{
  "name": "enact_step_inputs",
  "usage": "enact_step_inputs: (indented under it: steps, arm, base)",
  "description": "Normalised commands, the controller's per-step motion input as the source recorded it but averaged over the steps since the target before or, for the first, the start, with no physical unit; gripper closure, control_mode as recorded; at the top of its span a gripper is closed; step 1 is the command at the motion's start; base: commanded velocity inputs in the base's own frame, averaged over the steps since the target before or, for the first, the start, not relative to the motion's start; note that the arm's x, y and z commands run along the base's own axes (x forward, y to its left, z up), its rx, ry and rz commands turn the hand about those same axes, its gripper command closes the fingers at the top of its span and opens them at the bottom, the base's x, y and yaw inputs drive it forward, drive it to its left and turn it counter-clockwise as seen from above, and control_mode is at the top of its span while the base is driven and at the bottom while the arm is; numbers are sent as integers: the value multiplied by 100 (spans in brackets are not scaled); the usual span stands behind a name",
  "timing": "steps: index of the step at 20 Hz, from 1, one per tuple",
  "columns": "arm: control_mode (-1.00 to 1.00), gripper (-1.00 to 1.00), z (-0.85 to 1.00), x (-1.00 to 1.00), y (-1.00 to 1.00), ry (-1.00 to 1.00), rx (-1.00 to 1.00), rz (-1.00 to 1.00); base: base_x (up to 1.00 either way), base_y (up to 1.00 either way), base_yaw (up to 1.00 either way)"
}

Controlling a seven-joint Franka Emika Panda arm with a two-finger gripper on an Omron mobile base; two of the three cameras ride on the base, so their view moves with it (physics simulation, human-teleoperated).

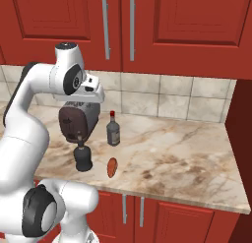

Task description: Place the liquors on the top shelf of the fridge to keep them out of children's reach, and place the sweet potato on lower shelves for easy access.

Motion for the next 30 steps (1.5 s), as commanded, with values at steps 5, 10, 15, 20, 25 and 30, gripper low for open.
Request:
enact_step_inputs:
  steps: [5, 10, 15, 20, 25, 30]
  arm:
    - [-100, -100, -30, -16, 0, -2, 0, 5]
    - [-100, -100, -20, -43, 0, -28, 3, 22]
    - [-100, -100, -4, -28, -13, -38, 17, 28]
    - [-100, -100, -7, -7, -23, -28, 24, 29]
    - [-100, -100, -24, 0, -21, -10, 24, 30]
    - [-100, -100, -33, 0, -9, -2, 19, 25]
  base:
    - [0, 0, 0]
    - [0, 0, 0]
    - [0, 0, 0]
    - [0, 0, 0]
    - [0, 0, 0]
    - [0, 0, 0]
